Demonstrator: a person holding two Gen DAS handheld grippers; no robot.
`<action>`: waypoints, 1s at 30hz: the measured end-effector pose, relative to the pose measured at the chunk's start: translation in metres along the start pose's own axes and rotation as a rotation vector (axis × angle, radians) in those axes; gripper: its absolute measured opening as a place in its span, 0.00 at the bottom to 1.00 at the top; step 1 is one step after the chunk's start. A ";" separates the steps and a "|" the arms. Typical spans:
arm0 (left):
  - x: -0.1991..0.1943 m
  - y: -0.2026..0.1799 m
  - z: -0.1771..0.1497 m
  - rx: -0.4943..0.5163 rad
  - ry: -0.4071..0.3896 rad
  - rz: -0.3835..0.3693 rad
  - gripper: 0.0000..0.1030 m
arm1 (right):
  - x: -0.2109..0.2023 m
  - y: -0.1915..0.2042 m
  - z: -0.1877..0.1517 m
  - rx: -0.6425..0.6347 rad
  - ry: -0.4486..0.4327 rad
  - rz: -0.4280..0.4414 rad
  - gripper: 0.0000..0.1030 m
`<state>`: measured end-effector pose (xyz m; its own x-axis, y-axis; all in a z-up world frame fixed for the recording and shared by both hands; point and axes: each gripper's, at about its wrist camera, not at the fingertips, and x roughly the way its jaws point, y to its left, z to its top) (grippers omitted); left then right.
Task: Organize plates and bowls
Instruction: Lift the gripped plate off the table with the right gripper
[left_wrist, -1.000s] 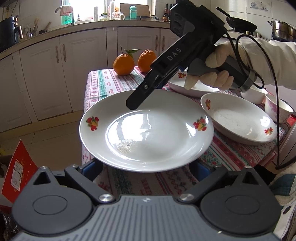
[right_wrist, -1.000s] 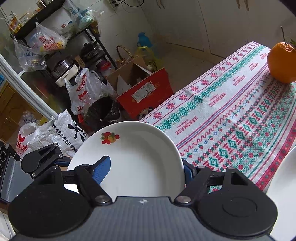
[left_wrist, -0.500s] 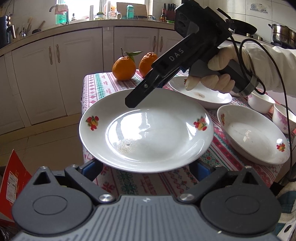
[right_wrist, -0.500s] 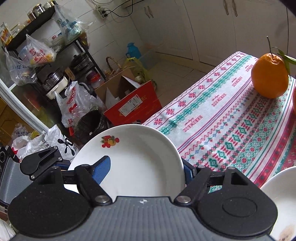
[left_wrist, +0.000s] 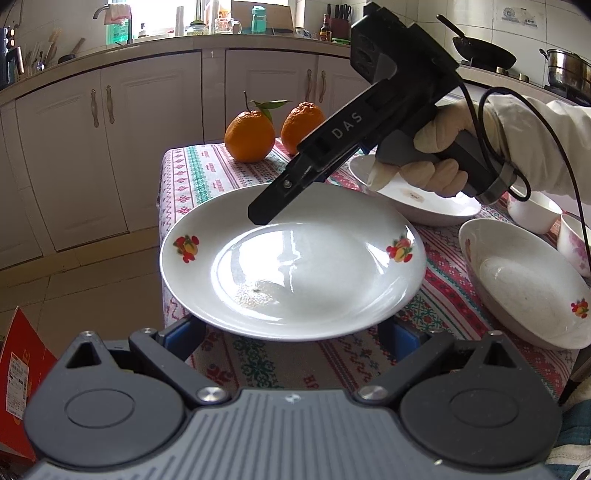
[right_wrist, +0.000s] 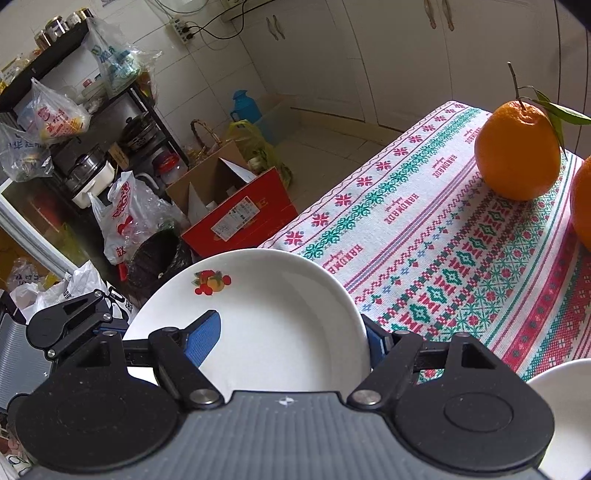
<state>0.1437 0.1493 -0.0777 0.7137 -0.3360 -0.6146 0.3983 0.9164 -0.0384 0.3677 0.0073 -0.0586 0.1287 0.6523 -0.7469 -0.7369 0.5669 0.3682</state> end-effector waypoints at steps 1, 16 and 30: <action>0.001 0.000 0.000 -0.001 0.001 0.001 0.96 | 0.001 -0.001 0.001 0.001 -0.001 -0.004 0.80; 0.008 -0.003 0.002 0.023 0.004 -0.015 0.96 | -0.001 -0.005 -0.001 0.000 -0.006 -0.035 0.84; -0.023 -0.016 -0.004 -0.010 -0.019 0.046 0.97 | -0.047 0.025 -0.015 -0.025 -0.051 -0.185 1.00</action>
<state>0.1190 0.1436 -0.0657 0.7418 -0.2977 -0.6009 0.3595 0.9330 -0.0184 0.3333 -0.0168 -0.0228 0.2966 0.5632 -0.7713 -0.7140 0.6671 0.2126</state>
